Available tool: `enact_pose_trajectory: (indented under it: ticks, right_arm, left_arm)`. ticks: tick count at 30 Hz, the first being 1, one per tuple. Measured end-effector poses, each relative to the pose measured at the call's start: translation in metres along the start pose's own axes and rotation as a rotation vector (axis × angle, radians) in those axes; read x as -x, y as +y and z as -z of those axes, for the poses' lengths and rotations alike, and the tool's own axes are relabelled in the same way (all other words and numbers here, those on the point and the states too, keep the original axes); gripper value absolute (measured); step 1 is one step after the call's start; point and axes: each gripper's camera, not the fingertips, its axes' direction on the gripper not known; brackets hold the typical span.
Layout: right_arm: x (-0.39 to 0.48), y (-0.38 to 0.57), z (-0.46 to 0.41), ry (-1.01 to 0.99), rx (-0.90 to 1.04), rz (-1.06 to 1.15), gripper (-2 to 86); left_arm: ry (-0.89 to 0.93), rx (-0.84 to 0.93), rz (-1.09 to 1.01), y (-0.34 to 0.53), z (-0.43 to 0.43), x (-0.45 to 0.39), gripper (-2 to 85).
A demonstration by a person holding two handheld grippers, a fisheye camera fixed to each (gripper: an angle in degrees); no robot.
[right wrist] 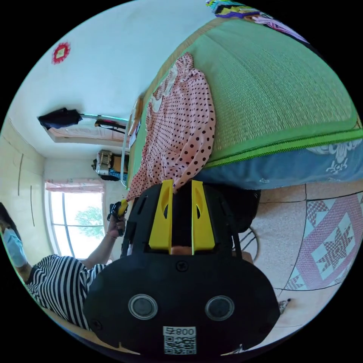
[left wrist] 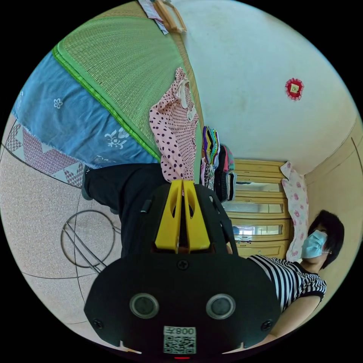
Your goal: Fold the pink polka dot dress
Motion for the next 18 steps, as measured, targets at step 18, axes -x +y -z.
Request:
enact_pose_trajectory:
  ticks: [18]
  right_arm:
    - [-0.123,0.067,0.027,-0.248,-0.022,-0.103,0.5]
  left_arm:
    - [-0.015,0.018,0.01,0.053,0.037,0.003,0.0]
